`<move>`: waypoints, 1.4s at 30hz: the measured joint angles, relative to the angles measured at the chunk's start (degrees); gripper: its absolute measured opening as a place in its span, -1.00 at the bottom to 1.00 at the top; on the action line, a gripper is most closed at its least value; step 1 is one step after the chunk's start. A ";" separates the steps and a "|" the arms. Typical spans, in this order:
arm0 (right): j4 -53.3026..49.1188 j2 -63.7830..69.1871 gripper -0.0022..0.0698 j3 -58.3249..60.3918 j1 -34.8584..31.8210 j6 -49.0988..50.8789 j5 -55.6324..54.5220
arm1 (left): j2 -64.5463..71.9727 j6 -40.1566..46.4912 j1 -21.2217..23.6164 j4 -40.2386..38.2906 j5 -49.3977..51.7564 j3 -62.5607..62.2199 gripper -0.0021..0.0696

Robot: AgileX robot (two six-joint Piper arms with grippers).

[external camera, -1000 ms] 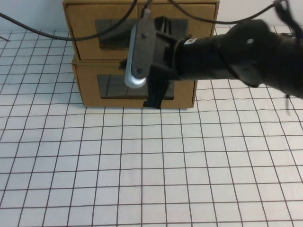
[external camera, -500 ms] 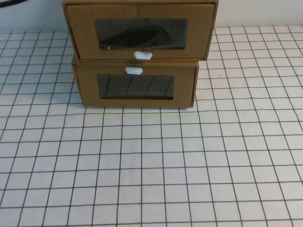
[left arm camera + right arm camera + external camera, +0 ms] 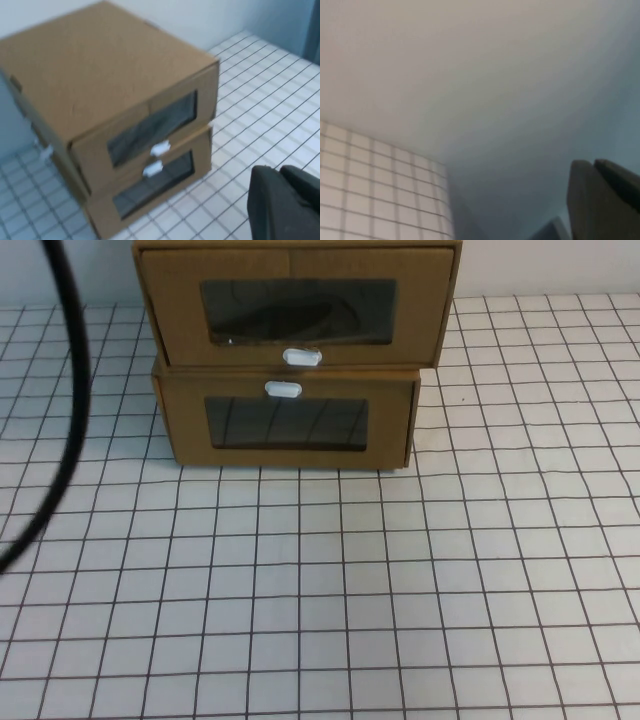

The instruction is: Close the shoe box

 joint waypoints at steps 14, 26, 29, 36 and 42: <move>-0.76 -21.80 -0.98 31.06 0.00 18.54 51.32 | -35.06 -4.63 0.00 2.45 -33.13 56.98 -0.95; -19.76 -23.59 -0.98 27.76 0.00 25.16 74.84 | -40.48 -4.63 0.00 -1.89 -49.42 78.66 -0.95; -36.28 -23.59 -0.98 25.90 0.00 32.05 74.97 | -39.85 -4.63 0.00 -1.89 -50.48 78.76 -0.95; -72.25 -23.31 -0.98 24.97 0.00 64.99 71.45 | -39.74 -4.63 0.00 -1.89 -52.13 78.76 -0.95; -104.92 -22.81 -0.98 24.97 0.00 110.37 64.67 | -39.74 -4.63 0.00 -1.93 -52.48 78.76 -0.95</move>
